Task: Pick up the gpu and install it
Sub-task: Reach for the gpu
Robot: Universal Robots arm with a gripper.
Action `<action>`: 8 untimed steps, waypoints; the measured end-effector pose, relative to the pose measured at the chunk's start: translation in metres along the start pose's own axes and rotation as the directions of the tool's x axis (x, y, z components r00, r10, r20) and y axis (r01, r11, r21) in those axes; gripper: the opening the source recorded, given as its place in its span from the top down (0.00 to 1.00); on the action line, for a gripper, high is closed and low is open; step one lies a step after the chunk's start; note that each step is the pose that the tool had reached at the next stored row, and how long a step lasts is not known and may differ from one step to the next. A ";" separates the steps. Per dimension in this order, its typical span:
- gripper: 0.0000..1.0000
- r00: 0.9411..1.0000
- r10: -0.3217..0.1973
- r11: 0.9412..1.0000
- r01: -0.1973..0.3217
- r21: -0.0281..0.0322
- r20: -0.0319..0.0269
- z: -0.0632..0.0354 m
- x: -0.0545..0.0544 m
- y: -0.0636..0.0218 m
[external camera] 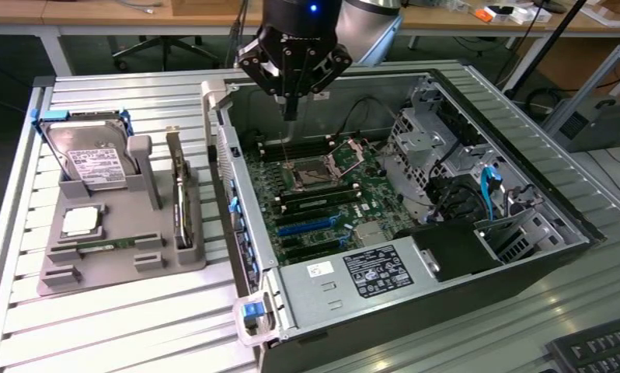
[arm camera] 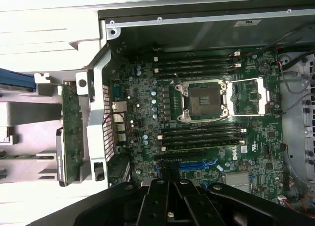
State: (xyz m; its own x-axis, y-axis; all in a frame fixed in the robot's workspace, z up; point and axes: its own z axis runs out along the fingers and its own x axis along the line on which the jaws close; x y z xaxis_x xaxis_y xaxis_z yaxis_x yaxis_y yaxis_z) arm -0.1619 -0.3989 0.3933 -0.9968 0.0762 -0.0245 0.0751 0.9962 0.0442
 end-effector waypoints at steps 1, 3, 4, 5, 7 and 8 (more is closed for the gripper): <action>0.89 1.000 0.000 1.000 0.000 0.000 0.000 0.0000 0.000 0.0000; 0.89 1.000 0.000 1.000 0.000 0.000 0.000 0.0000 0.001 0.0000; 0.89 1.000 0.000 1.000 0.000 0.000 0.000 0.0000 0.001 -0.0001; 0.89 1.000 0.000 1.000 0.000 0.000 0.000 0.0000 0.001 -0.0001; 0.89 1.000 0.000 1.000 0.000 0.000 0.000 0.0000 0.001 -0.0001; 0.89 1.000 0.000 1.000 0.000 0.000 0.000 0.0000 0.002 -0.0001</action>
State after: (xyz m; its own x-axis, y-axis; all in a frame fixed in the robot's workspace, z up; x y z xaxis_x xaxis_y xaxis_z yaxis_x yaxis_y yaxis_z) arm -0.1636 -0.3989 0.3933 -0.9968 0.0762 -0.0245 0.0751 0.9962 0.0442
